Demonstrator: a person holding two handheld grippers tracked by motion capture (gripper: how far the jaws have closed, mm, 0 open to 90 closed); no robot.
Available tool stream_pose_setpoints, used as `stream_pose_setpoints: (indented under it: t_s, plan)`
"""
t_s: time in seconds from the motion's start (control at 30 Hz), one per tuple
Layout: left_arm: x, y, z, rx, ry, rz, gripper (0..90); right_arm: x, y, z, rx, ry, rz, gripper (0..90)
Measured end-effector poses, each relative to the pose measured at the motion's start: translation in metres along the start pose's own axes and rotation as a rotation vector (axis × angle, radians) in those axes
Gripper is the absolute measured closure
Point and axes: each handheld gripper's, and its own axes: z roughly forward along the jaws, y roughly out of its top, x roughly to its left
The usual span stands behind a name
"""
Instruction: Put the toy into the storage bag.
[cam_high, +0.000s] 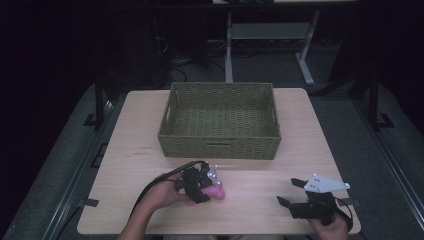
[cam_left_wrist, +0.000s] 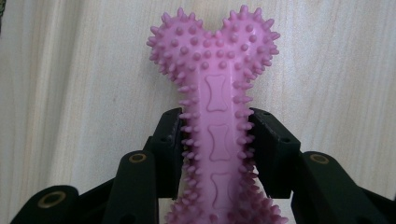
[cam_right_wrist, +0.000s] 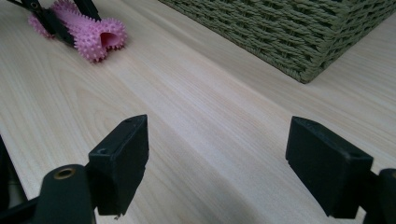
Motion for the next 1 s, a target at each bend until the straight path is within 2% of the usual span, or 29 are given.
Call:
stream_pose_setpoints:
  t_s: [0.53, 1.0]
  plan:
    - [-0.001, 0.0, -0.003, -0.006, 0.001, 0.008, 58.7, -0.002, -0.001, -0.001, -0.001, -0.005, 0.011, 20.9]
    - [0.007, -0.008, -0.021, -0.117, -0.031, -0.025, 58.8, -0.008, -0.003, 0.001, 0.014, -0.017, 0.036, 20.8]
